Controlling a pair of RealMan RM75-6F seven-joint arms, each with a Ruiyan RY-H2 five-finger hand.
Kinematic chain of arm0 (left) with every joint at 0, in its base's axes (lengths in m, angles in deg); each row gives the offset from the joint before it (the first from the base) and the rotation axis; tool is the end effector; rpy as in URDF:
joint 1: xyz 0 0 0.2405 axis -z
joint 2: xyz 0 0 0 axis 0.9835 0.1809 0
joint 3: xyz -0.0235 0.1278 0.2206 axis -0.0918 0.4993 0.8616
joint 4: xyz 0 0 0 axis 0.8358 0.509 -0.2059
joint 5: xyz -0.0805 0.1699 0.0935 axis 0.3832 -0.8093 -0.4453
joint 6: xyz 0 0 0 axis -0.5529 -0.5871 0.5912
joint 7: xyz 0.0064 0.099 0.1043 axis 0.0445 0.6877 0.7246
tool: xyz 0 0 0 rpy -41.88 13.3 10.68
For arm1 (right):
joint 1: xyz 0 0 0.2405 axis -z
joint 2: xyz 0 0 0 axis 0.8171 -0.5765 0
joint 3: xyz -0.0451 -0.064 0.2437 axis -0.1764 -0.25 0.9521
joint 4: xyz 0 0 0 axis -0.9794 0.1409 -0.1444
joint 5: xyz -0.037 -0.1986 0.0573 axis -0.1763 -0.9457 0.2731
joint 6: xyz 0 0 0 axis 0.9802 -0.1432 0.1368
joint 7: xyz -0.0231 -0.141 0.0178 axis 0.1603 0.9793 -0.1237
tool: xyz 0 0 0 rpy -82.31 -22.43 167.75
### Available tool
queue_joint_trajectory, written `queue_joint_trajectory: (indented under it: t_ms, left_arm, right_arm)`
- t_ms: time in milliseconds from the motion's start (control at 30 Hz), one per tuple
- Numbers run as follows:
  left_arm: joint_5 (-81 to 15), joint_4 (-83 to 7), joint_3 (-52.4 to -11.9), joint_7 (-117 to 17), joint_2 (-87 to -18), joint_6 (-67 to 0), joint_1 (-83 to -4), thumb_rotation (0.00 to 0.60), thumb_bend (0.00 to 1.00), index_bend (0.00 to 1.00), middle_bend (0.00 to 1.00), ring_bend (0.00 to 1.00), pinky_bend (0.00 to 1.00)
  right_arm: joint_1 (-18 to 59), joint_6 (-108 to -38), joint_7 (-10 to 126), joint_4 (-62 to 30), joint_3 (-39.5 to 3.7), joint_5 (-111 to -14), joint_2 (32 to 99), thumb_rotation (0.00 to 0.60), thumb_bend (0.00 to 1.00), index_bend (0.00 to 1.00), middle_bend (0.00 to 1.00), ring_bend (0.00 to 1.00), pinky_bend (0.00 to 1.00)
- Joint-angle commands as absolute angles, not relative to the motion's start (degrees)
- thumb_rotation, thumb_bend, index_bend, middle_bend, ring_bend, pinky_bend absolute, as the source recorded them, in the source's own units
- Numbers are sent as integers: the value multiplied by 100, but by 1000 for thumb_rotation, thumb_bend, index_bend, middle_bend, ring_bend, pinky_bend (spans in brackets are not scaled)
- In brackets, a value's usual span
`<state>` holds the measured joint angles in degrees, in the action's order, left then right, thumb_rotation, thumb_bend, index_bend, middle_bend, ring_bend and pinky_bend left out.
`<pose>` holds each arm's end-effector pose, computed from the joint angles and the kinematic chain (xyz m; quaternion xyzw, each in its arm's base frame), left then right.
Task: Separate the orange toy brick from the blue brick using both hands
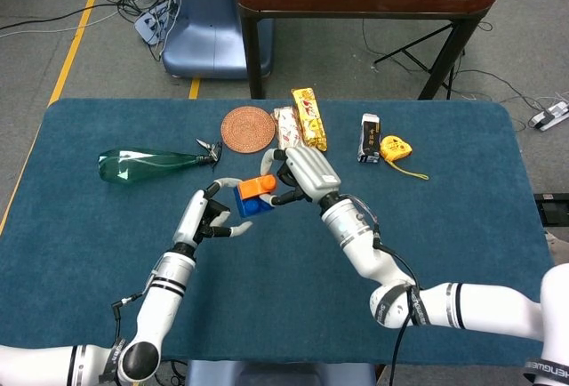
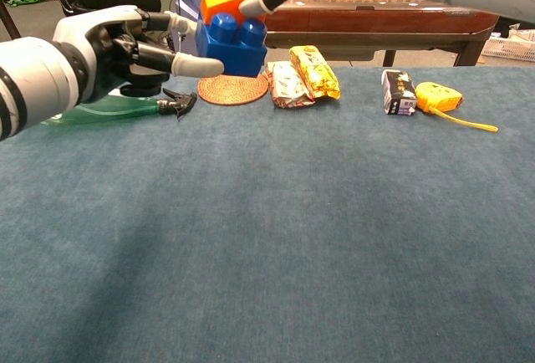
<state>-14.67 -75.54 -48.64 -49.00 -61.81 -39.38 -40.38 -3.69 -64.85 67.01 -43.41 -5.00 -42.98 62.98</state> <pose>-0.0684 0.3131 0.0160 -0.4196 -0.6757 -0.5486 0.2577 -0.0006 -0.3728 0.0436 0.6353 -0.5006 0.5219 0.2709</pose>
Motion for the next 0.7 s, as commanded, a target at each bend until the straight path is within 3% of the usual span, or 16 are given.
queue_joint_trajectory:
  t_ms: [33,433,700]
  left_arm:
    - [-1449,-7531,-4869,-4904,-6202,-3946,-4041,600,0,452,1000,1000,1000]
    - [-1570,-7437,-4903,-5070,-6345,-4058,-4130,600,0,549,1000,1000,1000]
    - [-1874,-7273,-4880,-5107,-6599,-4355,-4188,600,0,753,1000,1000,1000]
  right_arm:
    - [-374,-6469,6700,-4338,-508,-4307,6313,600,563,660,1000,1000,1000]
    - [-380,-6353,6642,-4301,-529,-4341,6381,600,563,660,1000,1000,1000]
    - [-345,-6313,6551,-4308,-534,-4391,6398,600,563,660,1000,1000,1000]
